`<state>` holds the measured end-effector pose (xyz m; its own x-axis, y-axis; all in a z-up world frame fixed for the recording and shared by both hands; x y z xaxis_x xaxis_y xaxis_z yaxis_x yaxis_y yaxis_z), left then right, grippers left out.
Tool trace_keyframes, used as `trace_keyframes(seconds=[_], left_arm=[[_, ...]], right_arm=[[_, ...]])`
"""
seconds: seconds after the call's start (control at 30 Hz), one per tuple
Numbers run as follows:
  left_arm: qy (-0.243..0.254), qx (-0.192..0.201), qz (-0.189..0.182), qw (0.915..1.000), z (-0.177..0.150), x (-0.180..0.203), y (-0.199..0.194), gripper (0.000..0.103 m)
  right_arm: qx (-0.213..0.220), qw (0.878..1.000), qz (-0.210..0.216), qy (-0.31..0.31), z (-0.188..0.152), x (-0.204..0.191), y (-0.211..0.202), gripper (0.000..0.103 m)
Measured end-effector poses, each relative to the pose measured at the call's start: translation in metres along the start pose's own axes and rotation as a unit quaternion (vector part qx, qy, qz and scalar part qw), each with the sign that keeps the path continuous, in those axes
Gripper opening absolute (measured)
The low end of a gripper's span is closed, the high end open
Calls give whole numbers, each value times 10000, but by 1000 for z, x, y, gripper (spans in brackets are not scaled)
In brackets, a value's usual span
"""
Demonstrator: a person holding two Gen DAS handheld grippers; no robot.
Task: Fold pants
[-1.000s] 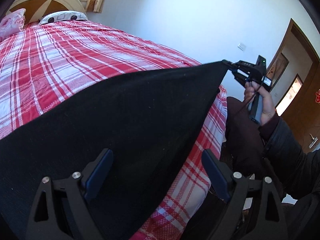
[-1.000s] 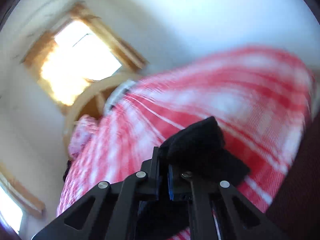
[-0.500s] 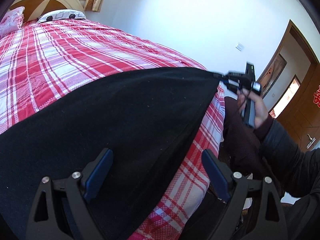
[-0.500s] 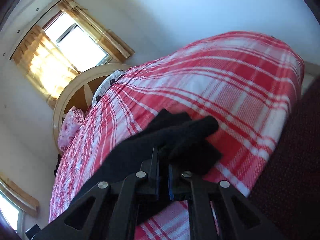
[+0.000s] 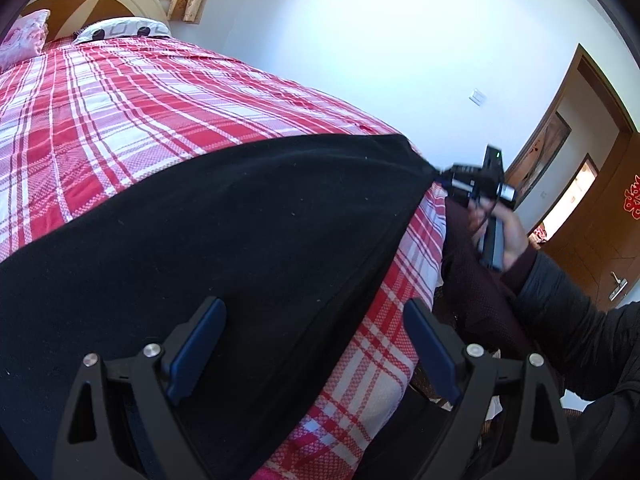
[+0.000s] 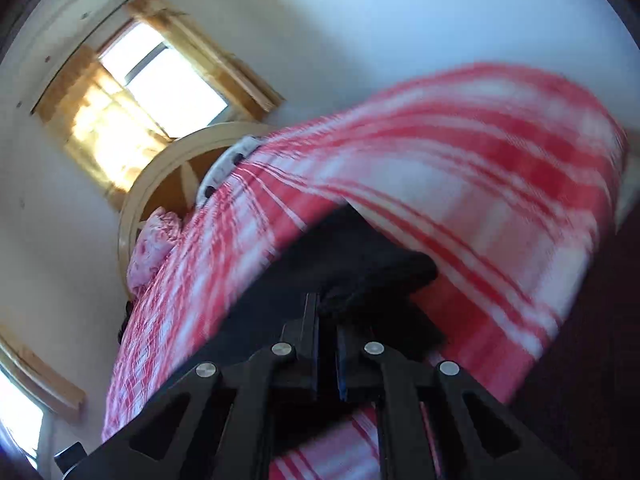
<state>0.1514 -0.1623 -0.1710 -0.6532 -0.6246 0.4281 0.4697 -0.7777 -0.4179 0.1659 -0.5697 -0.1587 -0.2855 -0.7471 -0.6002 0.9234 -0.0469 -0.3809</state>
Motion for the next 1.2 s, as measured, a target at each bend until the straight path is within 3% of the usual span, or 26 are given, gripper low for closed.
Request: trace_keyframes(seconds=[0.17, 0.3, 0.37, 0.47, 0.53, 0.6, 0.7, 0.8, 0.9, 1.0, 1.1, 1.13, 1.2], left_arm=[[-45, 0, -10, 10000, 2, 0, 1, 93], [-72, 102, -22, 9999, 5, 2, -10, 93], [-88, 175, -18, 9998, 7, 1, -19, 93], [-83, 194, 12, 9998, 6, -2, -28, 93], [9, 151, 80, 9999, 3, -4, -31, 93], [121, 180, 161, 9996, 1, -4, -33, 93], [211, 218, 343, 9989, 0, -6, -35, 93], [319, 295, 500, 9978, 0, -7, -42, 93], [445, 332, 631, 9965, -3, -9, -51, 93], [318, 350, 672, 9966, -6, -17, -58, 93], [233, 358, 741, 9963, -6, -23, -59, 93], [214, 375, 747, 9963, -6, -24, -60, 93], [169, 430, 722, 9963, -3, -24, -61, 93]], right_arm=[[-246, 9994, -201, -120, -16, 9, -8, 10], [-439, 9962, -677, -330, -15, 15, -11, 42], [-364, 9906, -1195, -566, -12, 25, -28, 59], [20, 9852, -1512, -811, -5, 20, -62, 62], [301, 9832, -1400, -1128, -3, -6, -81, 62], [205, 9856, -640, -1555, -24, -65, -82, 62], [-444, 9621, 582, -2626, -93, -159, -76, 61], [-1060, 9091, 1677, -3663, -183, -231, -79, 61], [-1383, 8619, 2078, -4414, -241, -256, -84, 61], [-1531, 8321, 2182, -4863, -272, -259, -83, 61], [-1558, 8163, 2149, -5130, -283, -256, -81, 59], [-1588, 8137, 2176, -5151, -286, -256, -81, 53], [-1582, 8088, 2167, -5233, -288, -258, -74, 19]])
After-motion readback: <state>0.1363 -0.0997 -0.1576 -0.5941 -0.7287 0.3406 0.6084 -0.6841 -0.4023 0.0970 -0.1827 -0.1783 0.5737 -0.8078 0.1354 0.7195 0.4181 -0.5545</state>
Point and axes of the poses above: each gripper's, at about its wrist camera, not at the fingertips, and y roughly the way its jaws point, x to its right, z to its top, the point moved 10 cm from there along y, roughly the way its jaws point, and after that the axes turned 15 degrees about x, right-handed, at the moved point
